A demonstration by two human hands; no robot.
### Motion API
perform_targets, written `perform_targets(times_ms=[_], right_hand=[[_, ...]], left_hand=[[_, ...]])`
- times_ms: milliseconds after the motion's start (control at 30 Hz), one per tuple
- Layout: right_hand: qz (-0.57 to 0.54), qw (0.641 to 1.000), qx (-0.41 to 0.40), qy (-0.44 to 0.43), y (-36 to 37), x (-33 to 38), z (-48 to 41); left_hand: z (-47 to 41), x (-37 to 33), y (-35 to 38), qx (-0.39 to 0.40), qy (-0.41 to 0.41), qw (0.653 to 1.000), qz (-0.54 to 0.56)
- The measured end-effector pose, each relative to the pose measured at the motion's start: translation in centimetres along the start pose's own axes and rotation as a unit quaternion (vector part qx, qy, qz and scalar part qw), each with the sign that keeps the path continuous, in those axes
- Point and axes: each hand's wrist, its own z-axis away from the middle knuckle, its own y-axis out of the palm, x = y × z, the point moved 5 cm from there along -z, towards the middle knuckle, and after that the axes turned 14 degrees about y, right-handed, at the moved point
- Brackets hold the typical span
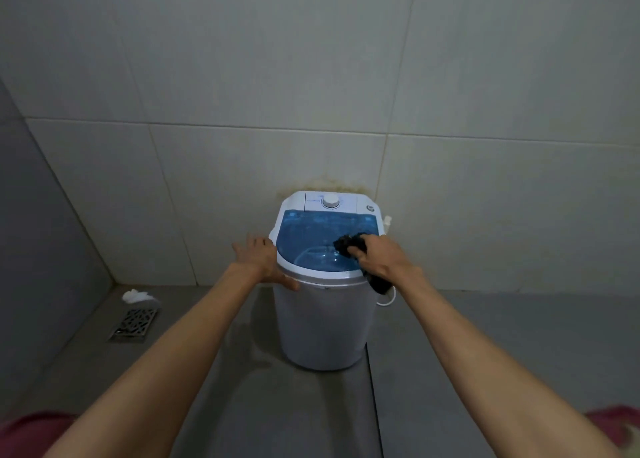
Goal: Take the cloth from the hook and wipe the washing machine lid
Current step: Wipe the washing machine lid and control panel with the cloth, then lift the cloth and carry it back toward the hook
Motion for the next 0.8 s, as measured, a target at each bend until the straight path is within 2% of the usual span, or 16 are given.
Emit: perform_targets(times_ms=[100, 233, 300, 367, 433, 533, 667, 700, 800], right_hand=[[-0.077, 0.993, 0.084, 0.036, -1.7, -0.3, 0.9], [-0.301, 0.933, 0.180, 0.081, -5.4, 0.3, 2.0], [-0.342, 0.920, 0.175, 0.073, -7.6, 1.5, 2.4], [-0.372, 0.912, 0.163, 0.055, -10.1, 3.0, 2.7], [-0.404, 0.901, 0.150, 0.043, -12.5, 4.5, 2.8], [-0.460, 0.873, 0.157, 0.029, -15.6, 6.2, 3.2], [-0.558, 0.802, 0.211, 0.015, -18.2, 7.1, 4.2], [-0.566, 0.795, 0.218, 0.009, -18.7, 7.0, 4.3], [-0.557, 0.808, 0.194, 0.003, -19.8, 6.2, 4.4]], left_hand=[[1.1, -1.4, -1.2, -0.025, 0.001, 1.000, 0.019], [2.2, -4.5, -4.9, -0.107, 0.048, 0.991, 0.070], [2.5, -5.6, -7.6, -0.146, 0.078, 0.974, 0.158], [3.0, -6.8, -10.8, -0.176, 0.118, 0.942, 0.258], [3.9, -8.7, -13.5, -0.163, 0.158, 0.916, 0.330], [5.2, -11.6, -16.5, -0.151, 0.190, 0.902, 0.357], [5.8, -12.8, -19.3, -0.224, 0.181, 0.891, 0.351], [5.8, -12.7, -19.7, -0.241, 0.172, 0.889, 0.350], [6.1, -12.5, -20.6, -0.266, 0.158, 0.875, 0.373]])
